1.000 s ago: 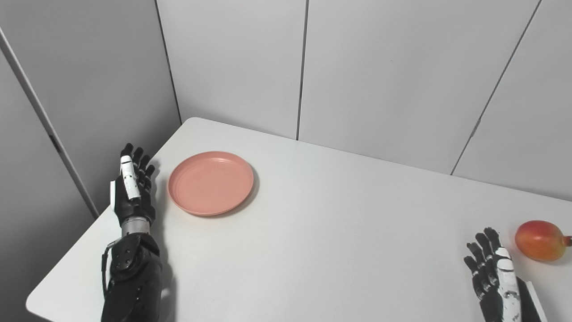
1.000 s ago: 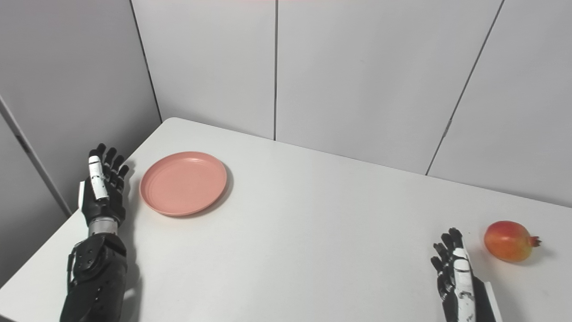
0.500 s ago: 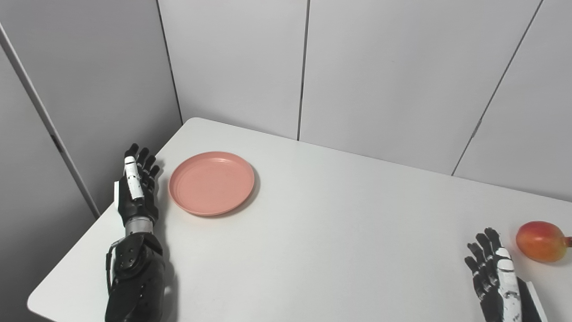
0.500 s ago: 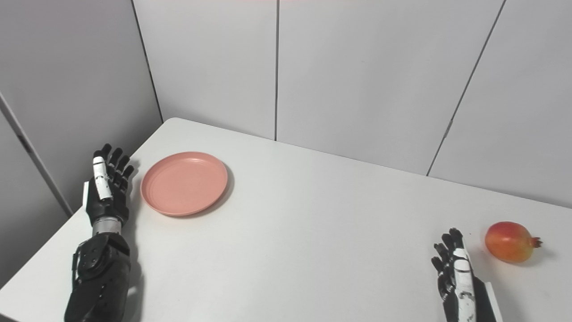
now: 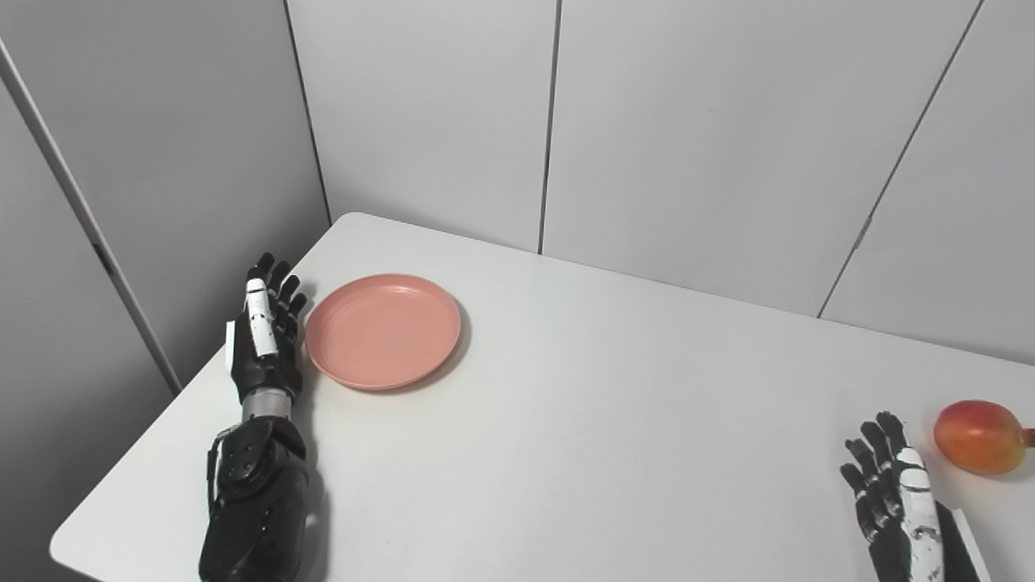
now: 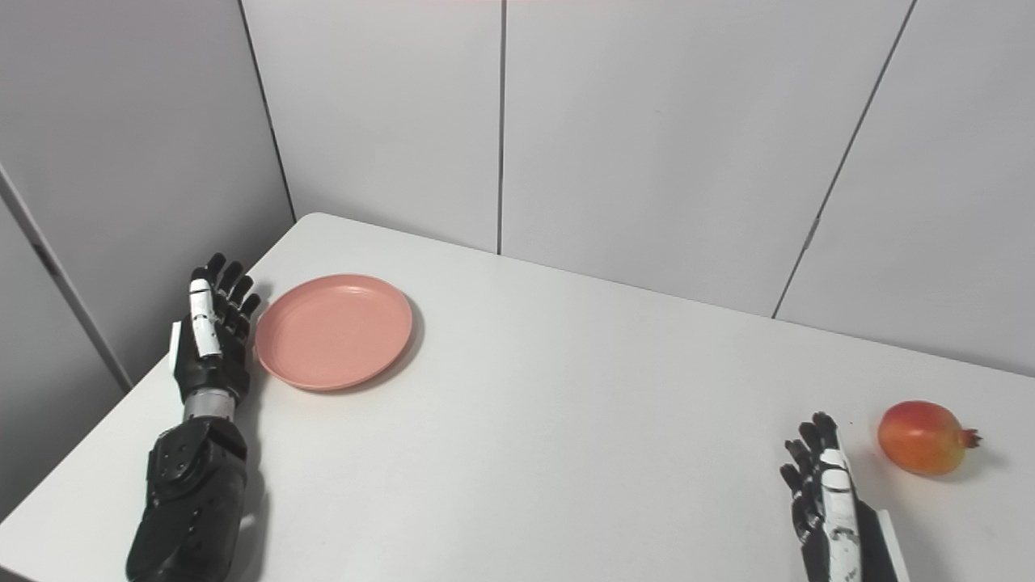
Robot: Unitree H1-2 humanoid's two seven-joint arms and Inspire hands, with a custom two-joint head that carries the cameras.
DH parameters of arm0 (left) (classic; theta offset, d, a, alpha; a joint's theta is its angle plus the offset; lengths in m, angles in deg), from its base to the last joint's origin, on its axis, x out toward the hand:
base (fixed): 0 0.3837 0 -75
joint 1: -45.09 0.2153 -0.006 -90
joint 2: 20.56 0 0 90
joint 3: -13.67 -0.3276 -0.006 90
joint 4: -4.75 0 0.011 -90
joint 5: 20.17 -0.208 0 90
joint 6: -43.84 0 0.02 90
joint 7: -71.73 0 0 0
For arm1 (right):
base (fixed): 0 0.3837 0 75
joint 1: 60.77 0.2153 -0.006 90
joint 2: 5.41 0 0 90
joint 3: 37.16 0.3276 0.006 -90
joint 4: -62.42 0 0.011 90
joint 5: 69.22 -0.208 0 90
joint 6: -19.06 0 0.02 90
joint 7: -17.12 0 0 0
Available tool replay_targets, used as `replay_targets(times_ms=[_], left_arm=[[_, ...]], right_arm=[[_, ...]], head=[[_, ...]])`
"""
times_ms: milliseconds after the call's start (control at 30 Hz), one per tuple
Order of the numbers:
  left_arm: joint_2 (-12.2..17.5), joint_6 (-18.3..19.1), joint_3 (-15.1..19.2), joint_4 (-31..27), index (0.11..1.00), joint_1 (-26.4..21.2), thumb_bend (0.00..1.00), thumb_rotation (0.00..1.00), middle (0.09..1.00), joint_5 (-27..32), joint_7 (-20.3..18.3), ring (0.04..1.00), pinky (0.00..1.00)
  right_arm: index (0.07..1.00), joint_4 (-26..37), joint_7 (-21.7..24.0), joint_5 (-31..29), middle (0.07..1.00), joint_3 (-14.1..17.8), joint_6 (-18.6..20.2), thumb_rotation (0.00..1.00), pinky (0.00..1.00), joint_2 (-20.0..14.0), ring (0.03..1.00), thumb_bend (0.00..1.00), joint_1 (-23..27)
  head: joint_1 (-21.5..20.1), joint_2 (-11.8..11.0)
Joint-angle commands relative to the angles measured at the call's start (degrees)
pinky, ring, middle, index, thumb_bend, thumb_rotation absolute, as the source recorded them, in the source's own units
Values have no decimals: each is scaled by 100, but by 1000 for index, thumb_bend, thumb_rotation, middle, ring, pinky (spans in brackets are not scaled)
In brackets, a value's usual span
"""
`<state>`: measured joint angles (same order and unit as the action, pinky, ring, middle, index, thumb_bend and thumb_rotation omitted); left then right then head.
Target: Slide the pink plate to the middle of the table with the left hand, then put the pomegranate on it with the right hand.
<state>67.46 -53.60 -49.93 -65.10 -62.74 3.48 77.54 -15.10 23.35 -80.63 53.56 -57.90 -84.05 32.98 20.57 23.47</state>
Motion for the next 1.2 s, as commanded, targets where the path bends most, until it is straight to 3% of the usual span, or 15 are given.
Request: replay_targets(times_ms=[0, 533, 767, 1167], left_arm=[[31, 105, -55, -9, 904, -103, 377, 1000, 927, 61, -101, 927, 931], [6, 183, -140, 322, 875, -212, 355, 1000, 892, 67, -286, 887, 869], [13, 190, -214, 495, 923, -273, 362, 1000, 926, 59, -429, 922, 923], [-40, 182, -366, 524, 917, -292, 391, 1000, 936, 47, -519, 940, 960]], right_arm=[[1000, 158, 42, -18, 1000, 11, -104, 1000, 1000, -30, 1000, 152, 118], [1000, 129, 40, 3, 1000, -6, -124, 1000, 1000, -20, 1000, 153, 135], [1000, 145, 0, 51, 1000, -16, -93, 1000, 1000, -12, 1000, 158, 133], [1000, 148, 6, 57, 1000, -35, -121, 1000, 1000, -1, 1000, 160, 130]], head=[[1, 3], [-58, 1], [-64, 5], [-124, 50]])
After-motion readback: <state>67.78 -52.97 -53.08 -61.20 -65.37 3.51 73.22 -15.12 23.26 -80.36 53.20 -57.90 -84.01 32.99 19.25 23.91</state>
